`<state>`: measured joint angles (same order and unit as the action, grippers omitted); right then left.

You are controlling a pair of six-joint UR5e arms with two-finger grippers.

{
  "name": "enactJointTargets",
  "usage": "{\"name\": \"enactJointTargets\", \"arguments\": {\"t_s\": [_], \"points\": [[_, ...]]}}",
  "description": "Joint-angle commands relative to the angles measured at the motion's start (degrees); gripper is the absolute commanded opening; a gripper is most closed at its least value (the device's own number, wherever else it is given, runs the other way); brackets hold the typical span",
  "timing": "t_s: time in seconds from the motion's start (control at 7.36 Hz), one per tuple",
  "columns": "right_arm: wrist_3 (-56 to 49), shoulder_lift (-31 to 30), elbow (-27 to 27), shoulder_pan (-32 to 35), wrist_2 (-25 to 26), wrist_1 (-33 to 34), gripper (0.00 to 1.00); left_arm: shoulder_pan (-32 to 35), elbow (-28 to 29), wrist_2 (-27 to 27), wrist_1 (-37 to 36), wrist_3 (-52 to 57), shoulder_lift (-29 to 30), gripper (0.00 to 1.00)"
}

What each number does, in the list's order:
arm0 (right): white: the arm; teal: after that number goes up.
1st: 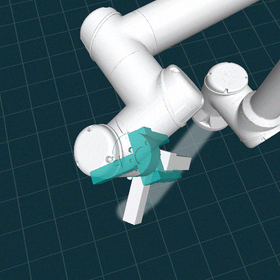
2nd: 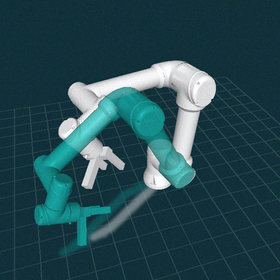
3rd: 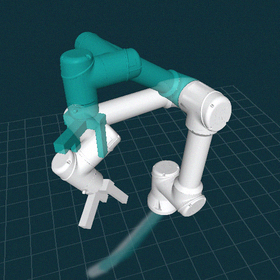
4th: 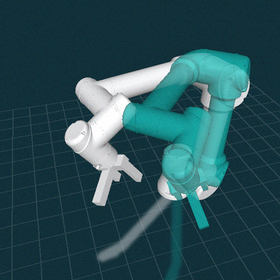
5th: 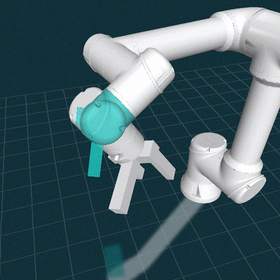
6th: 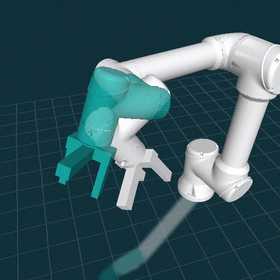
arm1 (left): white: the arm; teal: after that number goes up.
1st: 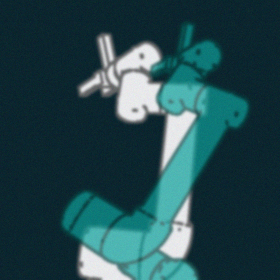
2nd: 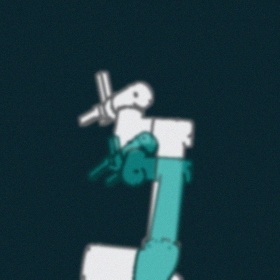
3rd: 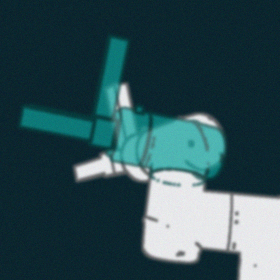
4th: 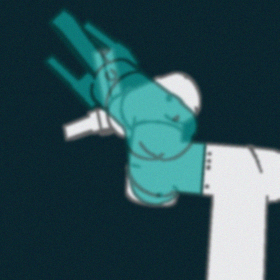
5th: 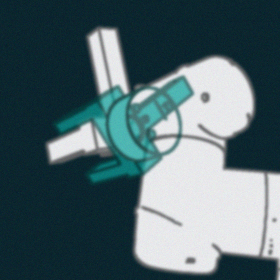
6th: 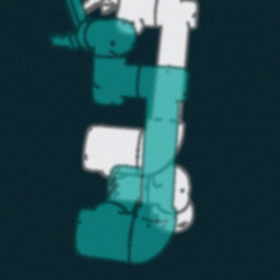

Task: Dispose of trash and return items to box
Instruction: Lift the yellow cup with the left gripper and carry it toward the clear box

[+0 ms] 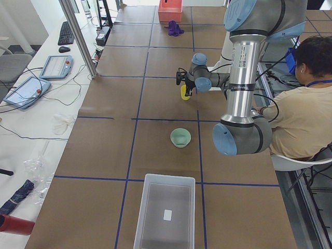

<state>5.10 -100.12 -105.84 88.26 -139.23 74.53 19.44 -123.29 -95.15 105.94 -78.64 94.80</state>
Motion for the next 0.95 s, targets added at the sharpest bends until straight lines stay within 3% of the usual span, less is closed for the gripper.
{"name": "enactJointTargets", "arguments": {"t_s": [0.0,0.54,0.82], "points": [[-0.1,-0.2,0.0,0.1,0.0,0.0,1.0,9.3,-2.2,-4.4,-0.3,10.5,-0.5,0.0],[0.2,0.7,-0.2,0.0,-0.2,0.1,1.0,46.4,-0.1,-23.2,0.1,66.7,-11.9,0.0],[0.0,0.7,-0.2,0.0,-0.1,0.0,1.0,63.8,12.2,-28.3,0.5,96.4,-12.7,0.0]]}}
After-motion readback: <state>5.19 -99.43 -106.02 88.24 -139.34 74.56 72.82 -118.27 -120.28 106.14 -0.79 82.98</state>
